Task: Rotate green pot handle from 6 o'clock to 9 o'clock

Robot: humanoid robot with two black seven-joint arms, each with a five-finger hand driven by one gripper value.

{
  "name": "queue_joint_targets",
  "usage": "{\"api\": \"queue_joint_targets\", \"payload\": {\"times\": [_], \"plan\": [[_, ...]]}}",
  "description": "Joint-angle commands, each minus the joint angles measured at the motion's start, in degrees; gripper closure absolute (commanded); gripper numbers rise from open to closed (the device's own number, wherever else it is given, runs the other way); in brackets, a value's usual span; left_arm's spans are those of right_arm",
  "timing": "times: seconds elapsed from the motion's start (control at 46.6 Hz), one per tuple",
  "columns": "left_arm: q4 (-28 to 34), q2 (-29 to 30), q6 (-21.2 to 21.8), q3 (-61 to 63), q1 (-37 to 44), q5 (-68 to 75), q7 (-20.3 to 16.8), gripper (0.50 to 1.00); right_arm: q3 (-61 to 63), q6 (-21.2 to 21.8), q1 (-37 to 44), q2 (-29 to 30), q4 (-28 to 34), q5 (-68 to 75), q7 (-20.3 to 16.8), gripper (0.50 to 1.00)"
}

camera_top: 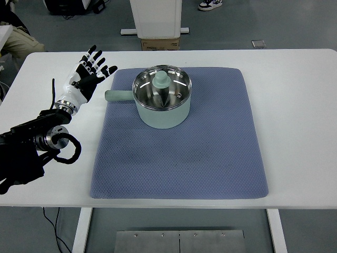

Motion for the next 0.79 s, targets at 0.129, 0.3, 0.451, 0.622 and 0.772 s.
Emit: {"api": "queue_joint_targets", "payload": {"times": [0.129,0.3,0.451,0.622,0.772], "plan": [[0.00,-0.07,0.00,0.00,0.03,-0.07,-0.09,0.500,-0.01,0.00,0.00,0.00,0.00,0.01,-0.01,0.500],[0.00,-0.07,0.00,0.00,-0.14,0.02,-0.09,0.500,-0.01,0.00,0.00,0.00,0.00,0.01,-0.01,0.500],[0.00,-0.16,0.09,0.00,-0.06,0.02,-0.09,0.500,-0.01,0.00,0.00,0.00,0.00,0.01,-0.01,0.500],[0.00,-0.16,0.09,0.00,0.12,0.02,-0.18,0.500,-0.01,0.00,0.00,0.00,0.00,-0.08,-0.10,0.500],[0.00,-0.25,0.18,0.00,0.12,0.02,-0.26,0.500,0.08,0.00,0.00,0.00,0.00,0.09,-0.01,0.500]]}}
